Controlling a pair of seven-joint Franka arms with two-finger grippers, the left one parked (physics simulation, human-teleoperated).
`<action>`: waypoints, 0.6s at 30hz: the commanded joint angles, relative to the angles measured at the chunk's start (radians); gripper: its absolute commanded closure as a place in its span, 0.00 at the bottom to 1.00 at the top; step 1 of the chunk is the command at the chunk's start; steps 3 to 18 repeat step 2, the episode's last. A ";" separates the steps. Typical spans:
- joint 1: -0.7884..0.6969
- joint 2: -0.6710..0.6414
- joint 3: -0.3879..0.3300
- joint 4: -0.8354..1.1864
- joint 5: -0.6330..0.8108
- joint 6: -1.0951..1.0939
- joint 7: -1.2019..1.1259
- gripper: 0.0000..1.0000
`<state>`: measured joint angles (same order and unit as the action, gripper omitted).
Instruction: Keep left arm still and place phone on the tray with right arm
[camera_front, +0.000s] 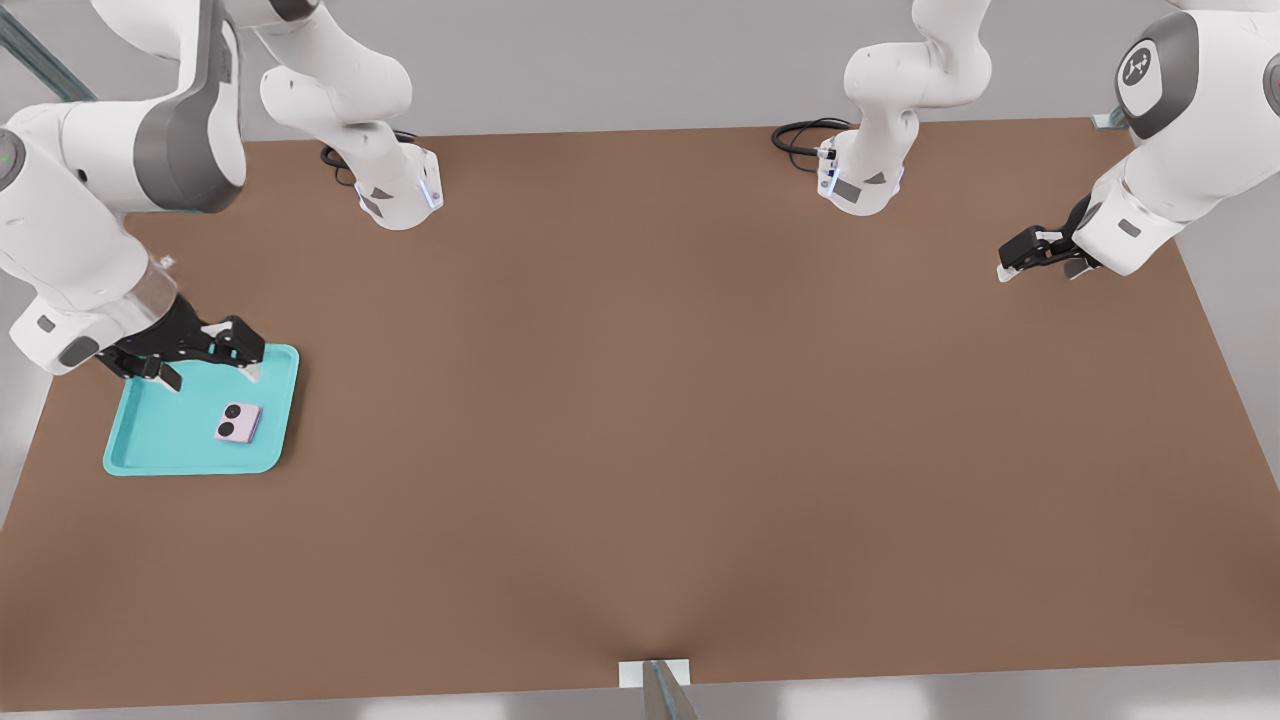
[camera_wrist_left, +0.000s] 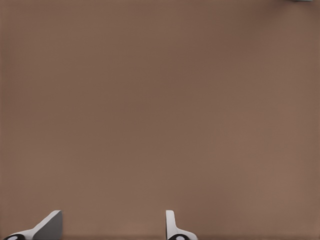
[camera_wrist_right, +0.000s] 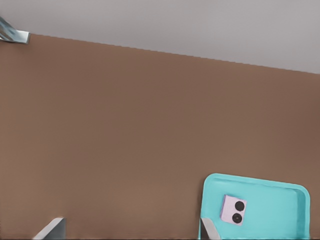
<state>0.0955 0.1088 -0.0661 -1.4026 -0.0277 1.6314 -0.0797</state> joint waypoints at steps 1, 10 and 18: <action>0.007 -0.003 -0.003 -0.009 0.005 -0.108 0.012 0.00; 0.012 -0.011 -0.004 -0.024 0.006 -0.100 0.017 0.00; 0.012 -0.011 -0.004 -0.024 0.006 -0.100 0.017 0.00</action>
